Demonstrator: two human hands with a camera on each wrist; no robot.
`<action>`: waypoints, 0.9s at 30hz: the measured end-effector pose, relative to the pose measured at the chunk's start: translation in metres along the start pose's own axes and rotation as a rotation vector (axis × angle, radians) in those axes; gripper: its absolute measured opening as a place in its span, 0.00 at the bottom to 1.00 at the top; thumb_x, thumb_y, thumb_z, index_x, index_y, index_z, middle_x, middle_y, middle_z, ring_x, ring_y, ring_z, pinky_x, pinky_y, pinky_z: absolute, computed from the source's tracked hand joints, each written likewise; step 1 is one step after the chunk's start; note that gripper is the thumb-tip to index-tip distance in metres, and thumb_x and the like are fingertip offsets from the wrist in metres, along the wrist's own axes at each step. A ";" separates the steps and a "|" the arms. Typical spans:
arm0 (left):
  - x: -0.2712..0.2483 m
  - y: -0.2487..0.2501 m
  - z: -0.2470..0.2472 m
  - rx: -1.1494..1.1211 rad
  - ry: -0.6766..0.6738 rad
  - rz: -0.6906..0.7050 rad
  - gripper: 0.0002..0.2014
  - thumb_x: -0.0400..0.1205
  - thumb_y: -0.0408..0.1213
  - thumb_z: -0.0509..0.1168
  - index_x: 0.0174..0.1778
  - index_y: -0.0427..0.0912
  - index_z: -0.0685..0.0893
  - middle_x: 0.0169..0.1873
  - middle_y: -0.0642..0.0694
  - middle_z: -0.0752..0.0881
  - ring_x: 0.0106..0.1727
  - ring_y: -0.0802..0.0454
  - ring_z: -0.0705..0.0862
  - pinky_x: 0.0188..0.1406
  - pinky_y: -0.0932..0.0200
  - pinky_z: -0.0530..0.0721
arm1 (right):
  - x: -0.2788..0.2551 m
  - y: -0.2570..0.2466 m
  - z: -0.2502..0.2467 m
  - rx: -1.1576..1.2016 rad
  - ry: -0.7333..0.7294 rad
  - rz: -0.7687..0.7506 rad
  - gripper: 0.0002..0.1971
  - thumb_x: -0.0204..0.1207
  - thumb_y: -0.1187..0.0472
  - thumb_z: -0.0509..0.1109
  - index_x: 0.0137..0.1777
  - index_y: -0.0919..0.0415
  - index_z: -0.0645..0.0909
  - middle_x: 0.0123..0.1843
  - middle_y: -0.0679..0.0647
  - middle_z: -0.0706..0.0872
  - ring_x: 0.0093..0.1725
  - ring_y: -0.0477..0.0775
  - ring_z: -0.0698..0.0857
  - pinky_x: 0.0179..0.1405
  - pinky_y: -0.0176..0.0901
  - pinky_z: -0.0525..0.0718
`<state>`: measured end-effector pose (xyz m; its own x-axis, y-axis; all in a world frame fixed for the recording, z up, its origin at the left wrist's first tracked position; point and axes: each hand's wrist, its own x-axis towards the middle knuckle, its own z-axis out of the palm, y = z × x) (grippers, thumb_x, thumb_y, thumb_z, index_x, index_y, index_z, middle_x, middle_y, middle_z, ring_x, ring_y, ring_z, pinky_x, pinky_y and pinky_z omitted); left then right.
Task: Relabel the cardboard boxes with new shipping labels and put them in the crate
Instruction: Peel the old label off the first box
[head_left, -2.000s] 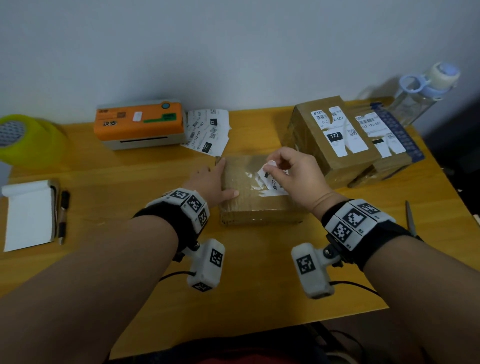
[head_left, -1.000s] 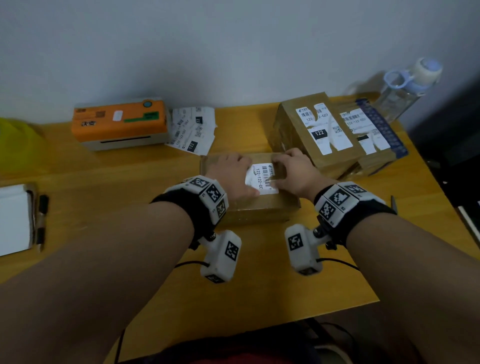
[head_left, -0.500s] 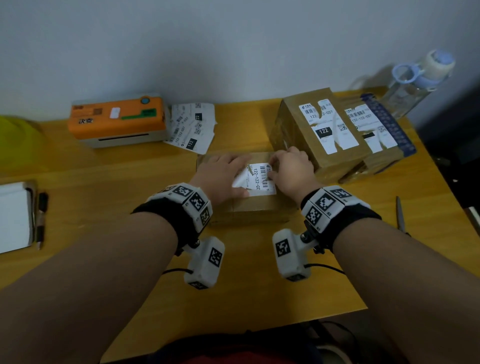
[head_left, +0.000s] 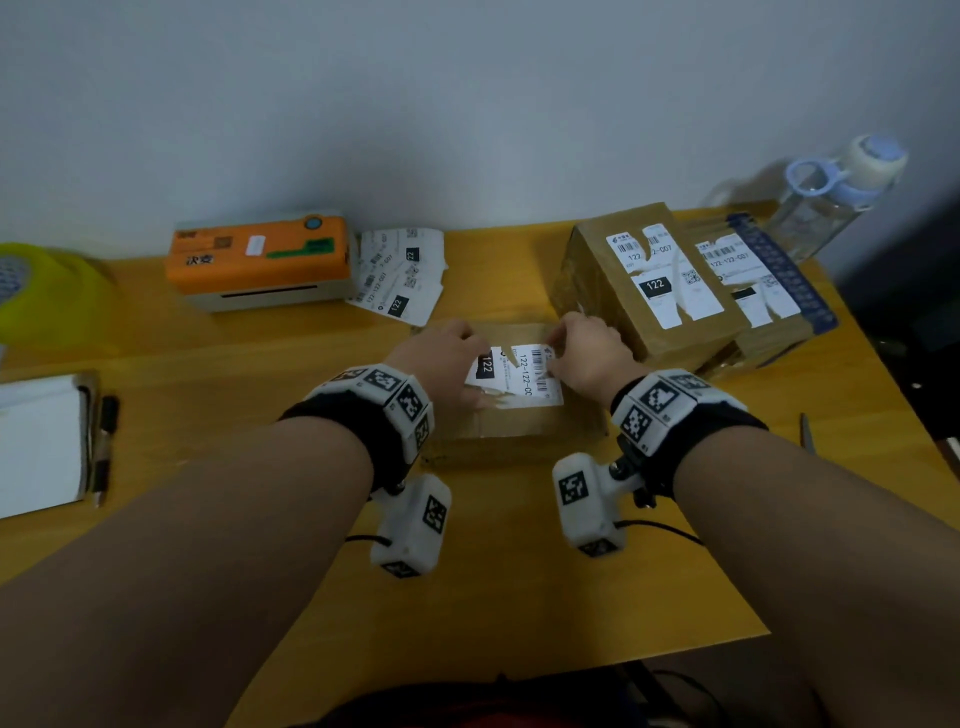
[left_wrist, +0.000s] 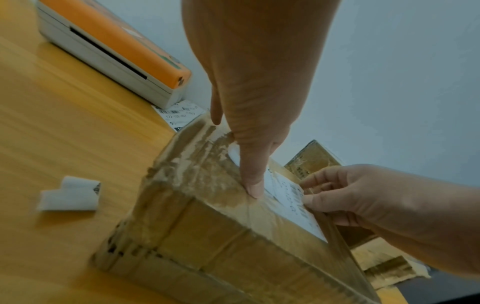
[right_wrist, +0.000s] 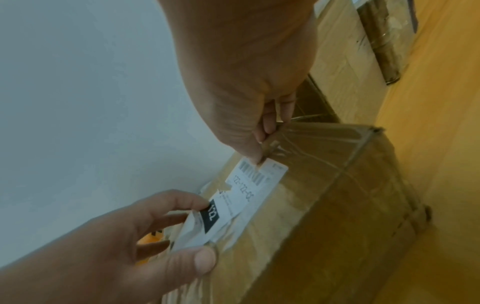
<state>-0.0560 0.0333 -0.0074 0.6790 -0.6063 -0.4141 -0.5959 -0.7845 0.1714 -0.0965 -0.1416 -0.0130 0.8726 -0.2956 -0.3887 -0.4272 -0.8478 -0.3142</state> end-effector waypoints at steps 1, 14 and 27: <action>0.001 0.002 0.000 0.007 0.003 -0.010 0.32 0.76 0.55 0.67 0.75 0.49 0.68 0.72 0.47 0.69 0.70 0.47 0.70 0.69 0.48 0.74 | 0.001 -0.001 -0.001 0.007 0.001 -0.005 0.18 0.76 0.62 0.70 0.65 0.57 0.75 0.64 0.57 0.78 0.65 0.60 0.76 0.67 0.57 0.77; 0.000 0.006 0.010 0.019 0.081 -0.030 0.35 0.77 0.58 0.64 0.78 0.50 0.62 0.72 0.44 0.68 0.72 0.43 0.68 0.69 0.45 0.72 | 0.003 -0.002 0.004 0.152 0.099 0.015 0.09 0.78 0.58 0.70 0.49 0.64 0.85 0.49 0.57 0.87 0.50 0.55 0.85 0.52 0.47 0.85; -0.001 0.007 0.014 -0.045 0.084 -0.105 0.37 0.76 0.56 0.66 0.79 0.48 0.63 0.75 0.47 0.65 0.75 0.45 0.64 0.70 0.44 0.74 | -0.001 0.002 0.016 0.081 0.036 -0.045 0.10 0.83 0.58 0.61 0.53 0.64 0.81 0.51 0.58 0.84 0.51 0.58 0.84 0.53 0.54 0.84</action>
<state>-0.0672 0.0307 -0.0186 0.7711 -0.5279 -0.3560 -0.5012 -0.8481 0.1719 -0.1022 -0.1357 -0.0267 0.8985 -0.2751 -0.3422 -0.4043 -0.8223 -0.4004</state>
